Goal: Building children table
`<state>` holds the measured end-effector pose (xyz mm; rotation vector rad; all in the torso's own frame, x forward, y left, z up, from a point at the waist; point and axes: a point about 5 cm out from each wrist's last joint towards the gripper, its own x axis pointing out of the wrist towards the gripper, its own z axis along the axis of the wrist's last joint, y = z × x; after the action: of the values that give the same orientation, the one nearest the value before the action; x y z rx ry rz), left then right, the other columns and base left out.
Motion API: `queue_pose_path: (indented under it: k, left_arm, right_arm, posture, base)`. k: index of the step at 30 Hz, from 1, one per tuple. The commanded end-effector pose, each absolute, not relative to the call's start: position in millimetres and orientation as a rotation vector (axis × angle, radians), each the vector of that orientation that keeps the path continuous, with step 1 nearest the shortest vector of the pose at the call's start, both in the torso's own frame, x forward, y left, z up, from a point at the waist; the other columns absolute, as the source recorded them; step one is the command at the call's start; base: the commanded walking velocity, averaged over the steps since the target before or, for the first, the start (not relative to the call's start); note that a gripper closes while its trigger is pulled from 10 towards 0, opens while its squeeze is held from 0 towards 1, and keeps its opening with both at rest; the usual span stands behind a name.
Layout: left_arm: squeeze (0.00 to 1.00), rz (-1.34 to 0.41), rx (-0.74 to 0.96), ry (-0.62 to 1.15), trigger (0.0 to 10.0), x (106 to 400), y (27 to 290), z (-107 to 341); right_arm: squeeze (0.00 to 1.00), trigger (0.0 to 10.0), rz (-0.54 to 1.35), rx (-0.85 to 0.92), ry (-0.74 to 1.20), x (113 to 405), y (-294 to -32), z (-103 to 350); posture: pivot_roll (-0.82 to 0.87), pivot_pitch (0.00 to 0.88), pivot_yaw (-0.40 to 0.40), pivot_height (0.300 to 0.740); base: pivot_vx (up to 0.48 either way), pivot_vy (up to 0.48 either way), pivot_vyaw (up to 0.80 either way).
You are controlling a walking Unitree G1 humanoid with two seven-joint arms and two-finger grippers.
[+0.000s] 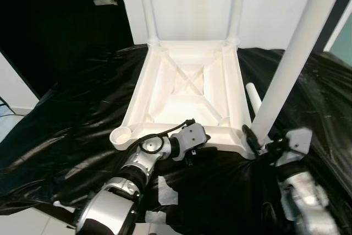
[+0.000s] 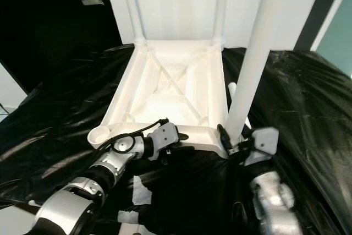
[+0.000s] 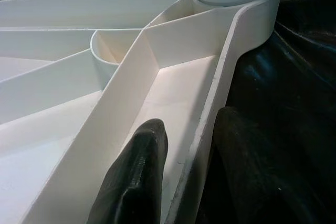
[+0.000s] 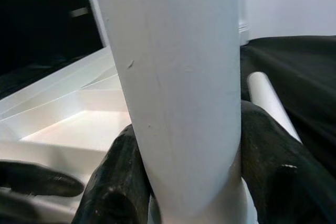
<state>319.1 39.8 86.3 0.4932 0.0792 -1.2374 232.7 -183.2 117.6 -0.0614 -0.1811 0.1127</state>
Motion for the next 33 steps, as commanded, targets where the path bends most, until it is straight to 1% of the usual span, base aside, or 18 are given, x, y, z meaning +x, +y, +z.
queue_pose_path:
  k: [1,6,7,9,10,12,14,15,16,17,18,21,26,28,30,31,33]
  left_arm:
    - [0.00,-1.078,0.492,0.145,10.0,319.1,49.4,68.7]
    - [0.00,-1.084,0.492,0.145,10.0,318.6,48.5,68.6]
    - [0.00,-1.085,0.492,0.145,10.0,318.6,48.2,68.7]
    - [0.00,-1.086,0.493,0.144,10.0,318.8,47.7,69.1]
    - [0.00,-1.087,0.494,0.144,10.0,318.8,47.5,69.2]
    - [0.00,-1.088,0.494,0.144,10.0,318.8,47.3,69.3]
    - [0.00,-1.088,0.494,0.144,10.0,318.8,47.0,69.2]
    - [0.00,-1.089,0.494,0.145,10.0,318.7,46.8,69.1]
    - [0.00,-1.089,0.494,0.145,10.0,318.7,46.8,69.1]
    - [0.00,-1.089,0.494,0.146,10.0,318.6,46.6,69.0]
    - [0.00,-1.090,0.494,0.146,10.0,318.6,46.4,68.9]
    - [0.00,-1.089,0.492,0.144,10.0,318.7,45.7,69.2]
    - [0.00,-1.088,0.490,0.143,10.0,318.8,45.3,69.3]
    - [0.00,-1.087,0.490,0.144,10.0,318.7,45.4,69.1]
    - [0.00,-1.086,0.490,0.144,10.0,318.7,45.5,69.1]
    - [0.00,-1.085,0.489,0.145,10.0,318.7,45.6,69.0]
    - [0.00,-1.083,0.488,0.145,10.0,318.7,45.7,68.8]
  right_arm:
    - [0.00,0.0,-0.029,-0.056,-0.130,229.7,-186.4,107.9]
    - [0.00,0.0,-0.045,-0.045,-0.124,228.6,-177.1,105.8]
    - [0.00,8.9,-0.042,-0.048,-0.117,227.9,-174.9,104.3]
    - [0.00,8.9,-0.034,-0.059,-0.106,227.5,-174.6,101.9]
    - [1.00,10.0,-0.019,-0.063,-0.106,228.3,-176.9,101.8]
    - [1.00,10.0,-0.007,-0.066,-0.106,228.9,-178.5,102.0]
    - [1.00,10.0,0.071,-0.068,-0.112,231.3,-179.7,103.6]
    - [0.89,10.0,0.161,-0.116,-0.139,231.0,-177.4,106.3]
    - [0.89,10.0,0.161,-0.116,-0.139,231.0,-177.4,106.3]
    - [0.89,10.0,0.238,-0.144,-0.142,230.7,-176.9,106.3]
    - [0.00,10.0,0.289,-0.173,-0.148,231.9,-180.4,107.9]
    - [0.00,10.0,0.383,-0.240,-0.165,239.2,-193.1,117.6]
    - [0.00,10.0,0.428,-0.270,-0.168,244.6,-199.1,123.1]
    - [0.00,10.0,0.519,-0.350,-0.171,246.5,-199.5,125.9]
    - [0.00,10.0,0.550,-0.365,-0.163,247.4,-200.8,126.5]
    - [0.00,0.0,0.585,-0.369,-0.153,248.3,-203.2,126.7]
    - [0.00,0.0,0.643,-0.345,-0.110,247.7,-205.3,124.0]
  posture:
    - [-0.03,0.000,0.030,0.740]
    - [-0.03,0.000,0.033,0.740]
    - [-0.03,0.000,0.033,0.740]
    - [-0.03,0.000,0.034,0.740]
    - [-0.03,0.000,0.036,0.740]
    - [-0.03,0.000,0.036,0.740]
    - [-0.04,0.000,0.037,0.740]
    - [-0.04,0.000,0.037,0.740]
    - [-0.04,0.000,0.037,0.740]
    - [-0.04,0.000,0.037,0.740]
    - [-0.04,0.000,0.034,0.740]
    - [-0.04,0.000,0.032,0.740]
    - [-0.04,0.000,0.031,0.740]
    - [-0.04,0.000,0.028,0.740]
    - [-0.04,0.000,0.027,0.740]
    - [-0.04,0.000,0.025,0.740]
    - [-0.04,0.000,0.023,0.740]
  base:
    - [0.000,0.000,0.00]
    - [0.000,0.000,0.00]
    - [0.000,0.000,0.00]
    - [0.000,0.000,0.00]
    - [0.000,0.000,0.00]
    - [0.000,0.000,0.00]
    - [0.000,0.000,0.00]
    - [0.000,0.000,0.00]
    - [0.000,0.000,0.00]
    - [0.000,0.000,0.00]
    - [0.000,0.000,0.00]
    - [0.000,0.000,0.00]
    - [0.000,0.000,0.00]
    - [0.000,0.000,0.00]
    - [0.000,0.000,0.00]
    - [0.000,0.000,0.00]
    - [0.000,0.000,0.00]
